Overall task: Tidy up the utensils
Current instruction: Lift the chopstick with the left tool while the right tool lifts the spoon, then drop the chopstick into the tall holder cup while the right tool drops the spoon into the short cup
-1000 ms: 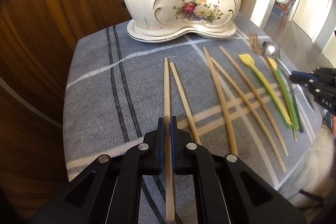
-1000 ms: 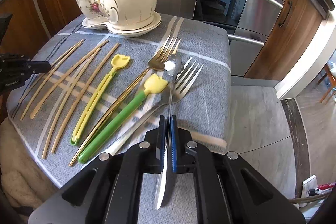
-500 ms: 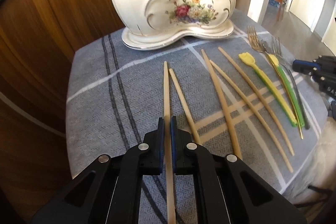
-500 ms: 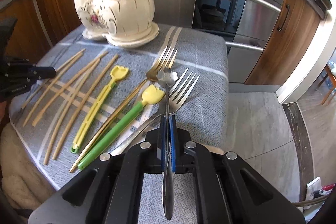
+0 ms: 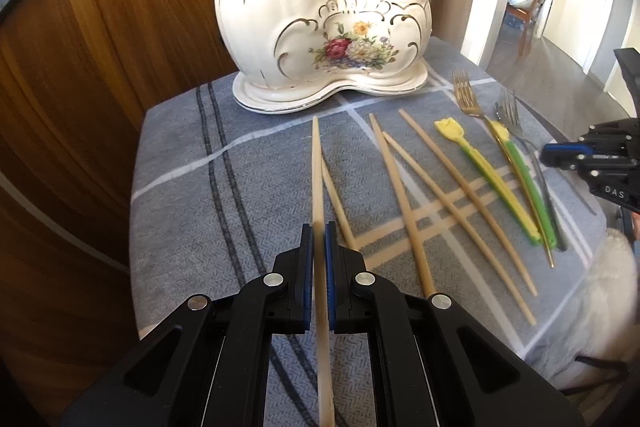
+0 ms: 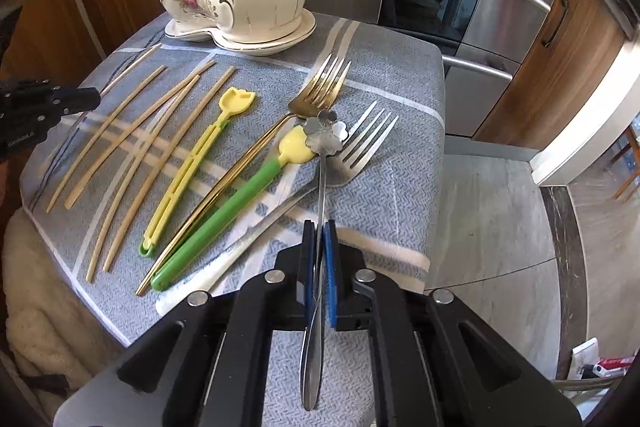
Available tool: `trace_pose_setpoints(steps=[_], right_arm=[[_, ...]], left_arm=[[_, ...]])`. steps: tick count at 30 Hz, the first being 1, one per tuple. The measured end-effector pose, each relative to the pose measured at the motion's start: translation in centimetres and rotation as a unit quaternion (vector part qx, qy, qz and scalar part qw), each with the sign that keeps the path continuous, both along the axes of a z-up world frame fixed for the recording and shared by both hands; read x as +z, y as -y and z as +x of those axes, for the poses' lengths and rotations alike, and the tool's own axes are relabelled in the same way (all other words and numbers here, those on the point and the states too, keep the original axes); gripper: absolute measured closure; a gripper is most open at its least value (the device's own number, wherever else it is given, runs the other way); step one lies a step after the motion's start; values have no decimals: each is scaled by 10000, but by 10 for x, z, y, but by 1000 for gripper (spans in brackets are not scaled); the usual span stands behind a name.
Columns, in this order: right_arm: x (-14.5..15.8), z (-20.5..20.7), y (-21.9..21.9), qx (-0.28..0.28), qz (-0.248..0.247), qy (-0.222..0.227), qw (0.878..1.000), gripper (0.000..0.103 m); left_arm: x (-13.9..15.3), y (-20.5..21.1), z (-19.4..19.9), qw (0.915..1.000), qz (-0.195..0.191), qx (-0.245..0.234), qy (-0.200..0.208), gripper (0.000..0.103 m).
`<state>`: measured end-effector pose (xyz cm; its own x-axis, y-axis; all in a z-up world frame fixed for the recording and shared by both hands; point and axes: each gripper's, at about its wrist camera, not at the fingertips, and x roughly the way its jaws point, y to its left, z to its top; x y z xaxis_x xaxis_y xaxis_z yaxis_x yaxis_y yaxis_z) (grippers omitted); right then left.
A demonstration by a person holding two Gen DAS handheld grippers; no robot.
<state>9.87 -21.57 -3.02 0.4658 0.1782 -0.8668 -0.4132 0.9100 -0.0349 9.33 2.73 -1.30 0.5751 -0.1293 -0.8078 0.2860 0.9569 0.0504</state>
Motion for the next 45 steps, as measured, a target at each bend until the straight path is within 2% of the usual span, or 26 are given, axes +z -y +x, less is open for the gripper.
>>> trace_pose_setpoints(steps=[8,10,13,17,22,26,31,38,42,45], right_arm=[[-1,21,-3,10,119,-150,9998,95],[-1,23,-5,72,121,-145,9998,99],[0,18,-7,72,76,-37,9999,100],[11,7,-2,-6,246,330,9992,100],[42,-13,8,-62,740,1098,9912,100],[69,-23,6,-31,1134,1764,9778,100],[104,-13,-7,-152,1541,2464,9567,100],[143,42,-23,-615,2382,2951,9233,100],[160,72,-33,-766,2864,3234,8986,100],[163,92,-41,-876,3005,3342,8890,100]], left_arm=[[0,-4,2,9999,-76,63,-43,97],[-2,-5,3,9999,-94,73,-69,97],[-4,-7,5,9998,-128,82,-86,97],[2,-8,2,9998,-200,15,62,97],[25,-7,-10,9975,-413,-161,555,97],[46,-6,-18,9926,-691,-306,949,97],[84,-7,-13,9821,-975,-369,1570,97],[138,-4,37,9627,-1303,-189,2363,97],[163,-1,70,9519,-1355,-104,2745,97],[173,2,97,9434,-1376,42,3016,97]])
